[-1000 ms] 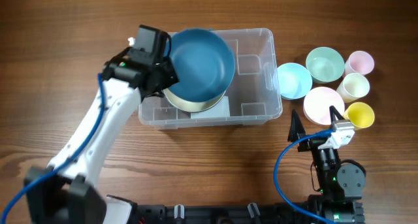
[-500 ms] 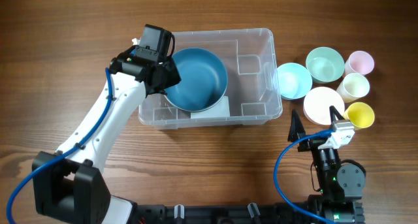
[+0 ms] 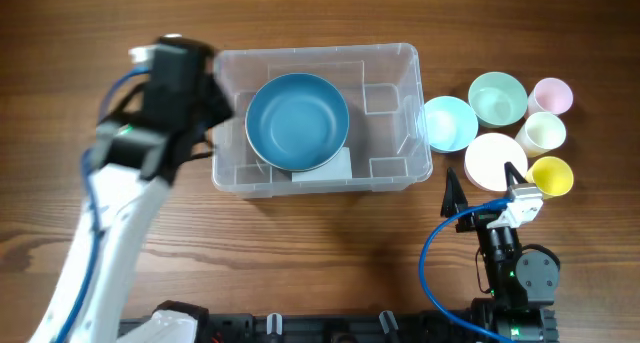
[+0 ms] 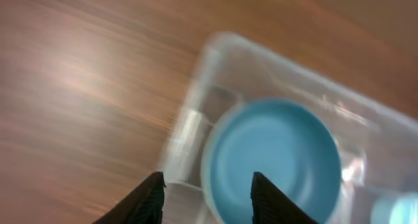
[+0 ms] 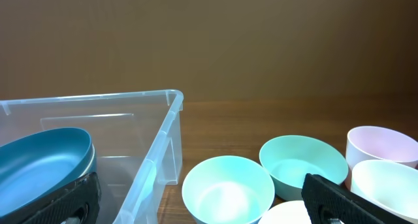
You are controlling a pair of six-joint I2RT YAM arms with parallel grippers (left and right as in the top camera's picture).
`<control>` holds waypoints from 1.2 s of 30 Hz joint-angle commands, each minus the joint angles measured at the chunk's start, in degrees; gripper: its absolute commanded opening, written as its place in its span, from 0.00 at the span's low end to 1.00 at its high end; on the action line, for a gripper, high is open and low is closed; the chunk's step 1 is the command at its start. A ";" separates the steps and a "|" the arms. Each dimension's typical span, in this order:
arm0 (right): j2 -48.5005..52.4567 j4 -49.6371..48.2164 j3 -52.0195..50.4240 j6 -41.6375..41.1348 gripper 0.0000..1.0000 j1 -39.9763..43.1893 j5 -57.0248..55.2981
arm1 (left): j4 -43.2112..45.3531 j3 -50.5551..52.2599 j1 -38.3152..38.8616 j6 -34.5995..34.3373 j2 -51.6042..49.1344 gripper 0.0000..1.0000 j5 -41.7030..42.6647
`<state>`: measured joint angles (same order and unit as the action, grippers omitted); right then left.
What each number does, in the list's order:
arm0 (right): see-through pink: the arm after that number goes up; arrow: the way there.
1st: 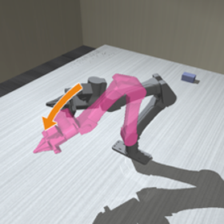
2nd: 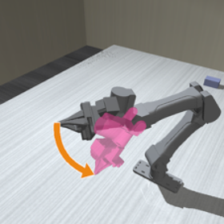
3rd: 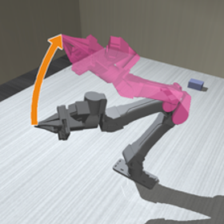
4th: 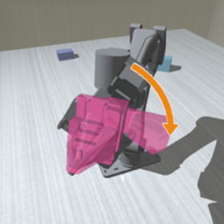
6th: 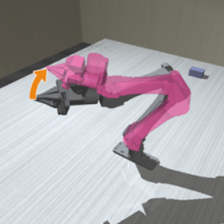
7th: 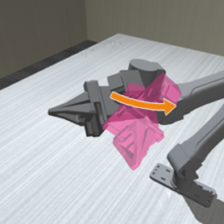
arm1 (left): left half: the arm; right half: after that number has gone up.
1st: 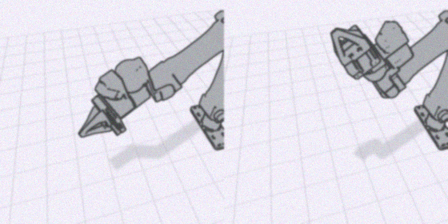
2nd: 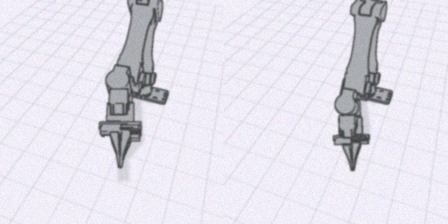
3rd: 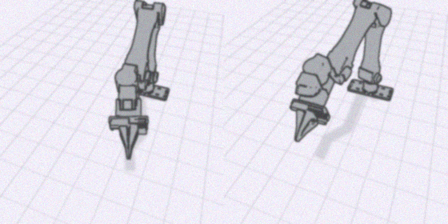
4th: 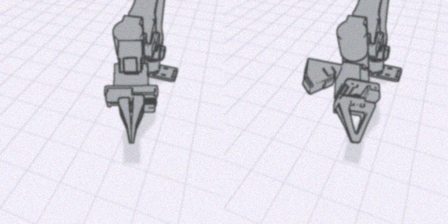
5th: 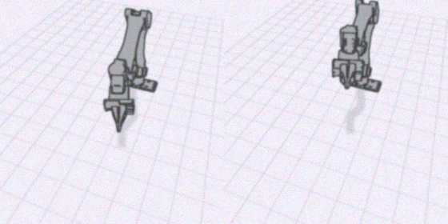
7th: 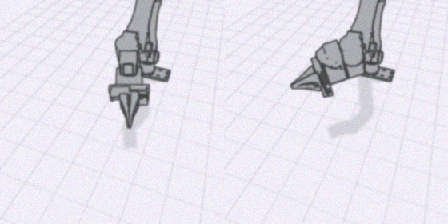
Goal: Pack container
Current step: 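Open the left gripper and retract the left arm to the left side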
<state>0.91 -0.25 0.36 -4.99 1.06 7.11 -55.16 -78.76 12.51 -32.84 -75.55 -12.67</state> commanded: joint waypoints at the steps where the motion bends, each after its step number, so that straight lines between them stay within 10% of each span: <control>1: -0.11 -0.31 -0.07 0.35 1.00 -0.13 0.02 | -3.28 -1.07 -9.31 -1.03 4.15 0.47 -3.93; 8: -0.11 -0.31 -0.07 0.35 1.00 -0.13 0.04 | -5.81 -1.07 -23.61 -1.01 4.94 0.65 -2.14; 11: -0.11 -0.31 -0.07 0.35 1.00 -0.13 0.04 | -5.81 -1.07 -25.53 -1.01 4.94 1.00 -2.19; 36: -0.11 -0.31 -0.07 0.35 1.00 -0.13 0.04 | -5.79 -1.07 -26.18 -1.01 4.94 1.00 -2.16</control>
<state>0.91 -0.25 0.36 -4.99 1.06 7.11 -60.90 -78.94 -13.30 -33.74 -70.83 -14.74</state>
